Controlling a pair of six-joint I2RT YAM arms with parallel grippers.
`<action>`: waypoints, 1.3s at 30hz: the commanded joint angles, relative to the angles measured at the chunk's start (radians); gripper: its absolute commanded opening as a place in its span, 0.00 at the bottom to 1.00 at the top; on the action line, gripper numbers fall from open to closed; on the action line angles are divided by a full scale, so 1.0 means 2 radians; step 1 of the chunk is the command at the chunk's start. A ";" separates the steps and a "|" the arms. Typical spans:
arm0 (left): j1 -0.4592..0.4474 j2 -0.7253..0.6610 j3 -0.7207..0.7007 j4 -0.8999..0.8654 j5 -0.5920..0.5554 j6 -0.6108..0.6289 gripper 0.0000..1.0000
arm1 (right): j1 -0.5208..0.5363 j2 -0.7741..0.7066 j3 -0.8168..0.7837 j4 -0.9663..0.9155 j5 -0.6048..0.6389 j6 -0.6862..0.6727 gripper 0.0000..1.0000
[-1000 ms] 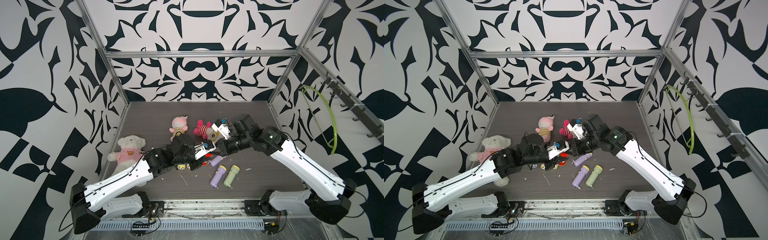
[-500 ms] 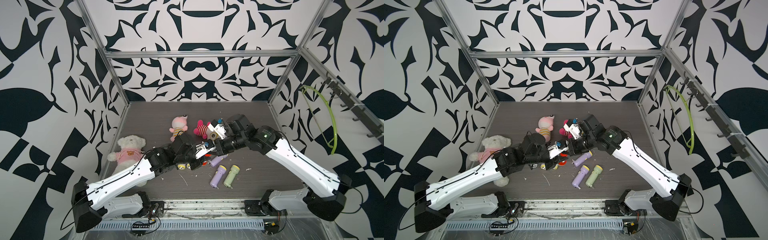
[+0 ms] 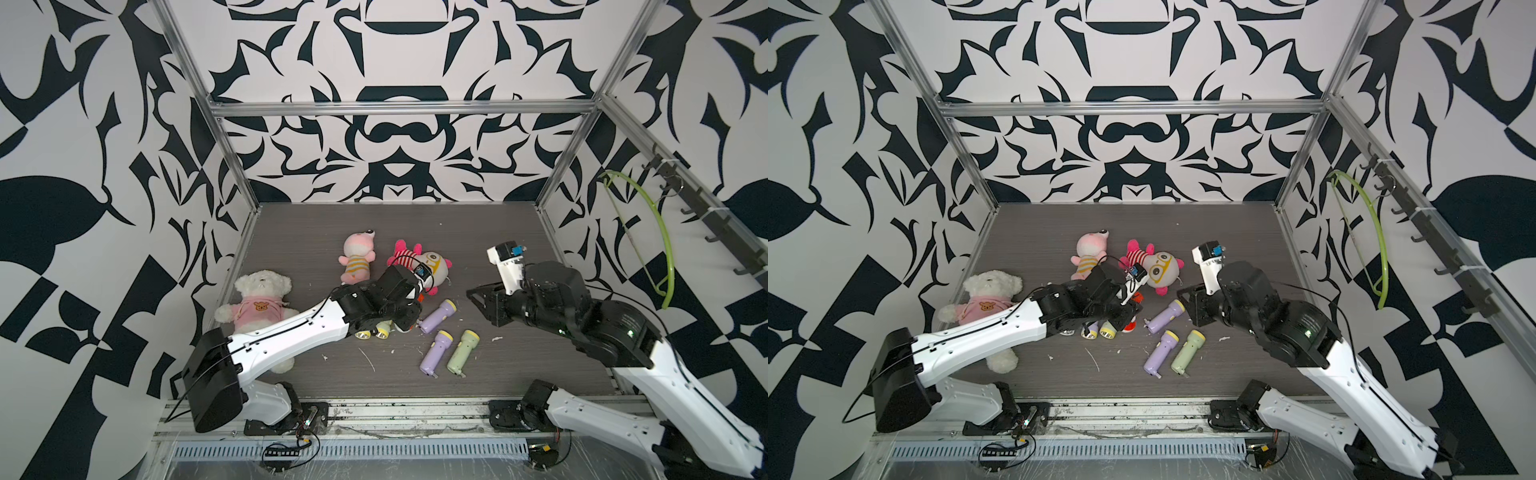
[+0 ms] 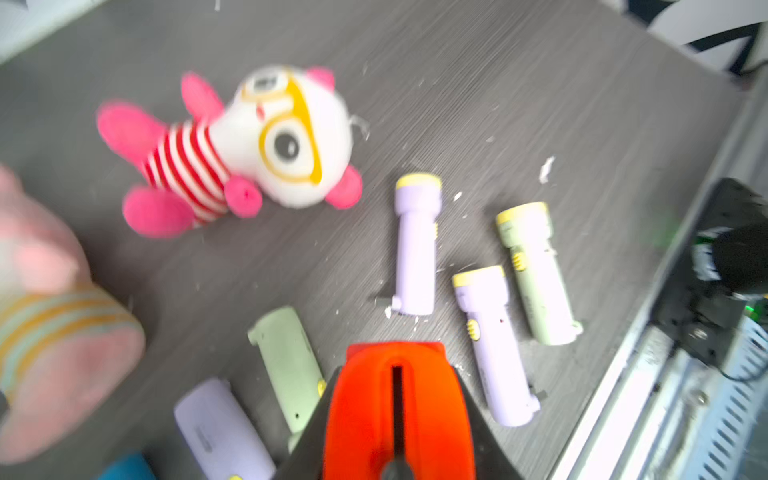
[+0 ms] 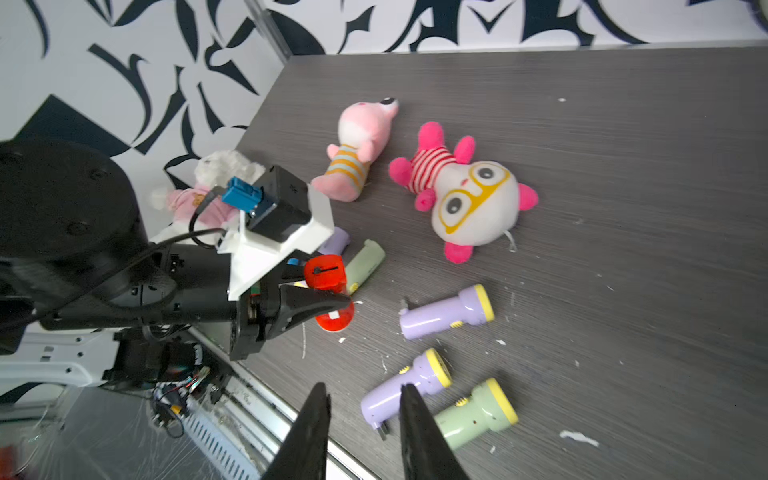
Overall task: Close the plug at the bottom of the flashlight
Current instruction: Place the flashlight at the center of the board.
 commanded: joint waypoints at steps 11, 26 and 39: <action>0.034 0.151 0.092 -0.065 0.044 -0.114 0.03 | 0.000 -0.048 -0.088 -0.014 0.060 0.001 0.46; 0.072 0.254 0.139 -0.140 0.096 -0.113 0.32 | -0.001 -0.055 -0.107 -0.029 0.107 0.017 0.61; 0.105 0.275 0.126 -0.108 0.124 -0.117 0.51 | -0.001 -0.041 -0.114 -0.025 0.114 0.024 0.68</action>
